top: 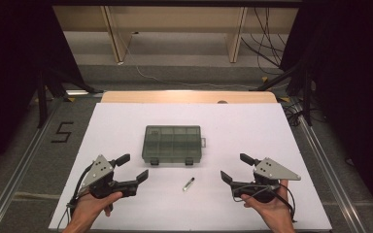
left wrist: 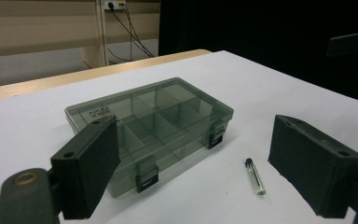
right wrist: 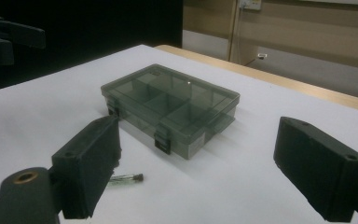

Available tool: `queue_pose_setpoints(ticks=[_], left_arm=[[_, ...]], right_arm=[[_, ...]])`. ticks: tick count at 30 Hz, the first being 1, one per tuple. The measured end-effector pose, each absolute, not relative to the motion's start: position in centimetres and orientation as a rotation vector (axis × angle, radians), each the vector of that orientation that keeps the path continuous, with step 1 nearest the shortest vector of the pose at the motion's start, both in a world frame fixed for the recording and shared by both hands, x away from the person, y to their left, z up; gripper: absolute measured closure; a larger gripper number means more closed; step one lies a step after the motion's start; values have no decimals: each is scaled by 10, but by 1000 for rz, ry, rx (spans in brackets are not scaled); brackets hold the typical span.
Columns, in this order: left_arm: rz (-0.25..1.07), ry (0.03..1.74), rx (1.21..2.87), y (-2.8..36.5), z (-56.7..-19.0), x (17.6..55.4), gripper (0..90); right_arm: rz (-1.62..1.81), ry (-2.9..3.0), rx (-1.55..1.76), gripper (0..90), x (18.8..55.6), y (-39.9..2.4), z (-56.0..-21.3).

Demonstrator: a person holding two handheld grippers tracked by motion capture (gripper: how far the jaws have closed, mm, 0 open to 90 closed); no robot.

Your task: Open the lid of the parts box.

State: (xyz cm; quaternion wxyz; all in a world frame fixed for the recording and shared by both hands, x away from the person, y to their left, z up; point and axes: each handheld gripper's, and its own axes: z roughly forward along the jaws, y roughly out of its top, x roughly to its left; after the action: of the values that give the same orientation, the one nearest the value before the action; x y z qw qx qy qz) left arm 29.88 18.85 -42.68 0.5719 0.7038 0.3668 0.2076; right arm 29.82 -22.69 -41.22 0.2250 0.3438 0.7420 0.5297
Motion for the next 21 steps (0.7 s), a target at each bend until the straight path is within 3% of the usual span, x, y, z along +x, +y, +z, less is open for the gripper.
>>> queue_pose_setpoints(ticks=[21], left_arm=[[511, 883, 1663, 188, -428, 313, 171]], right_arm=[[1446, 2020, 907, 158, 314, -229, -410]])
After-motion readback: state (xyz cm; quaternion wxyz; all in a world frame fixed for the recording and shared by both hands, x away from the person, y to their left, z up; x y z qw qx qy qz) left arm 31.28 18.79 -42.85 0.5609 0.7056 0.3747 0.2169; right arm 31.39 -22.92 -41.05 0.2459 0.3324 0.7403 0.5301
